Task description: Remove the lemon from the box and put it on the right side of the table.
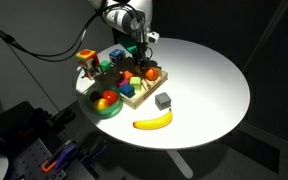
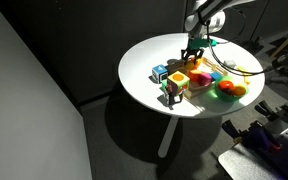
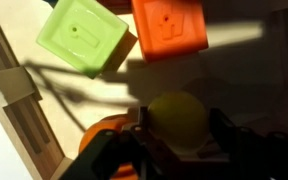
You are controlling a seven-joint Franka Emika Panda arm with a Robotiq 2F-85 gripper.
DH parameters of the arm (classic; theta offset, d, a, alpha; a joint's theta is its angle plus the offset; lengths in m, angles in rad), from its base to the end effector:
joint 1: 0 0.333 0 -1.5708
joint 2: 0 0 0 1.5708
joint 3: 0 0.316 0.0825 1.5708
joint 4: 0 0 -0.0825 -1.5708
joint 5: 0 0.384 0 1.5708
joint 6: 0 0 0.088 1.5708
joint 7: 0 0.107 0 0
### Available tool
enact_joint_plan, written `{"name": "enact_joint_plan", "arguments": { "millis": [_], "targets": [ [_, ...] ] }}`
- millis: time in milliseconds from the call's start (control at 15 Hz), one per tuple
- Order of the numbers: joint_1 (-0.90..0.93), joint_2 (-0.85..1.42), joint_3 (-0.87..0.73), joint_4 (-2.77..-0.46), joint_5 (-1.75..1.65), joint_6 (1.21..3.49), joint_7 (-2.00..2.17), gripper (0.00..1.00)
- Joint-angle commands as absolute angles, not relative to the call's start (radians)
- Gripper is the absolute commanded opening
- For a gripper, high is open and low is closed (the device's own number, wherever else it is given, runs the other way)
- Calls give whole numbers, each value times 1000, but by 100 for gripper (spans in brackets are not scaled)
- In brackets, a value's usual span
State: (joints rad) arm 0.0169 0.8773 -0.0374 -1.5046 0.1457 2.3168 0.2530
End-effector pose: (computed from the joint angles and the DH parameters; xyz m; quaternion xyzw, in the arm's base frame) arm 0.7010 -0.0078 0.1378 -0.9824 0.1804 0.0359 0.0333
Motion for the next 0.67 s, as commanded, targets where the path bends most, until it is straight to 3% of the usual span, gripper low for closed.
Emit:
{"name": "enact_joint_plan", "arguments": {
  "millis": [0,600],
  "targets": [
    [17,785,-46,-1596,135,2319,249,38],
    [-21,699,-89,-1651,132,2299,243,38]
  ]
}}
